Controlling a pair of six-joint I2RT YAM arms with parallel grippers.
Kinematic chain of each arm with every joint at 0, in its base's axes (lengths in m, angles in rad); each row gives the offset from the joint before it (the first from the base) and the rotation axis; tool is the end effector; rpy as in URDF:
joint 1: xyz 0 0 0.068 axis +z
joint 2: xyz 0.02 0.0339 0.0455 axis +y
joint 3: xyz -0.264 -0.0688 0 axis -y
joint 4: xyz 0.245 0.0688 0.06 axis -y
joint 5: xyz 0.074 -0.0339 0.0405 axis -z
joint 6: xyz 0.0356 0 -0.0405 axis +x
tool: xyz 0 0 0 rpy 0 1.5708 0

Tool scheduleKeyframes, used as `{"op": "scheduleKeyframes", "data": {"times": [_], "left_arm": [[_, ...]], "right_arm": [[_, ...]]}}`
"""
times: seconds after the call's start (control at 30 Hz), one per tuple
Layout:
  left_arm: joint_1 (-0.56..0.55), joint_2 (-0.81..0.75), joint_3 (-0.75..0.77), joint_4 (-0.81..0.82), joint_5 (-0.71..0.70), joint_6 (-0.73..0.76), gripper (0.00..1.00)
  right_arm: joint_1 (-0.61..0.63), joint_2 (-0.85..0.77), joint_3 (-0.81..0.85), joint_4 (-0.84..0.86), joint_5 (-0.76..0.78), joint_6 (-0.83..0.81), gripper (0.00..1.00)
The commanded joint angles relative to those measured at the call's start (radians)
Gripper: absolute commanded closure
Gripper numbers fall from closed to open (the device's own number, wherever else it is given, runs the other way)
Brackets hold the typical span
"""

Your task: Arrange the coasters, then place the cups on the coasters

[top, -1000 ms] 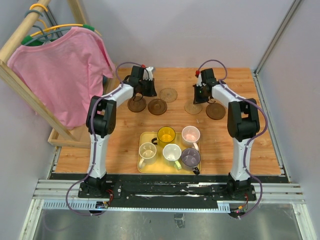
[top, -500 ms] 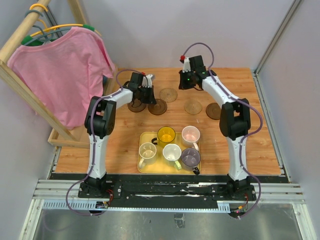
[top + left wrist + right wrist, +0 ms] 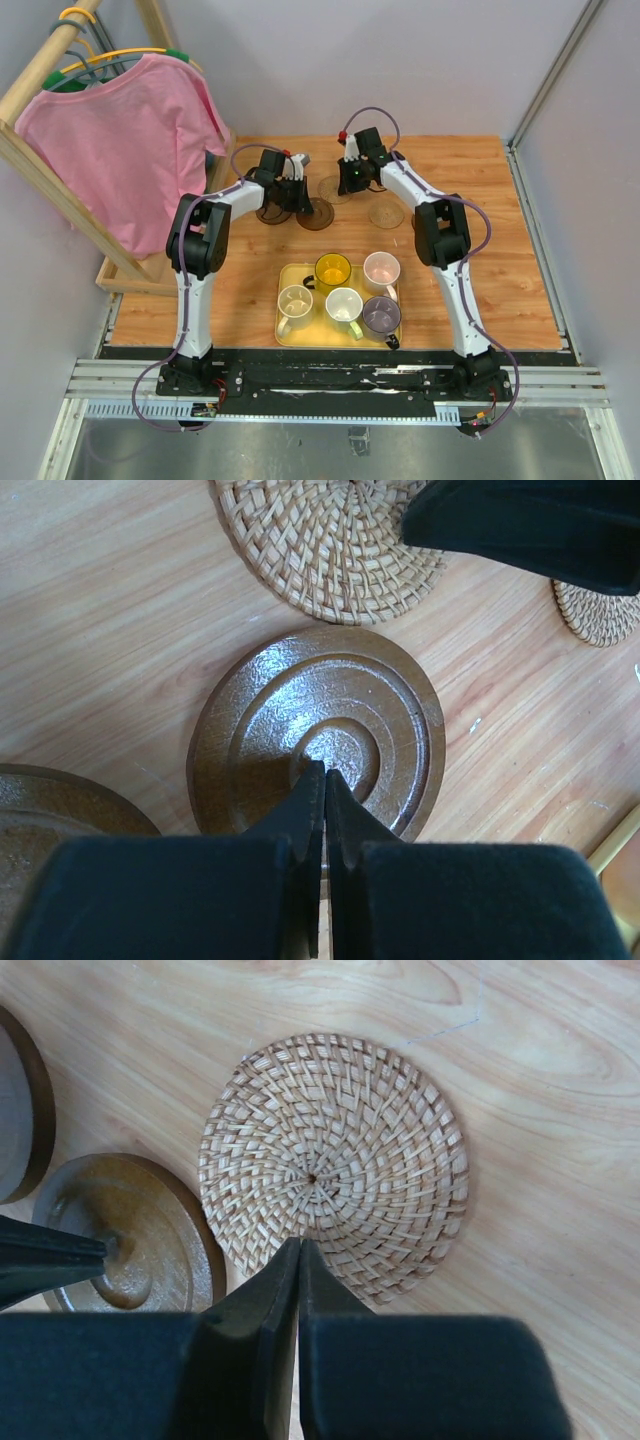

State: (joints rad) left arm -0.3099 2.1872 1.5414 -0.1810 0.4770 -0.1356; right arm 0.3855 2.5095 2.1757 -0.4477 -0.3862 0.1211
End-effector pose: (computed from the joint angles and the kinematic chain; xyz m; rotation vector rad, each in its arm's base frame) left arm 0.4483 -0.1607 0.1517 0.4371 2.3789 -0.7785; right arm 0.5139 0.2230 0.1705 -0.5059 2.3338 0.6990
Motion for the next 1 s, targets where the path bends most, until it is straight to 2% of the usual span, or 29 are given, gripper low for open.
{"op": "scheduleKeyframes", "data": {"times": [0.0,0.3,0.47,0.73,0.97], "left_arm": [[0.000,-0.029,-0.010,0.008,0.013,0.004,1.00],[0.000,-0.030,-0.005,-0.016,-0.041,0.014,1.00],[-0.001,-0.017,0.010,-0.017,-0.057,0.007,0.99],[0.000,-0.008,0.025,-0.018,-0.078,0.002,0.99],[0.001,0.012,0.055,-0.023,-0.066,-0.002,1.00]], "right_arm": [[0.007,0.018,0.016,-0.032,-0.016,0.030,0.97],[0.008,-0.168,-0.323,-0.033,0.149,0.039,0.99],[0.012,-0.245,-0.451,-0.034,0.142,0.045,0.99],[0.056,-0.271,-0.523,-0.049,0.133,0.030,0.99],[0.073,-0.265,-0.508,-0.050,0.142,0.033,0.99]]}}
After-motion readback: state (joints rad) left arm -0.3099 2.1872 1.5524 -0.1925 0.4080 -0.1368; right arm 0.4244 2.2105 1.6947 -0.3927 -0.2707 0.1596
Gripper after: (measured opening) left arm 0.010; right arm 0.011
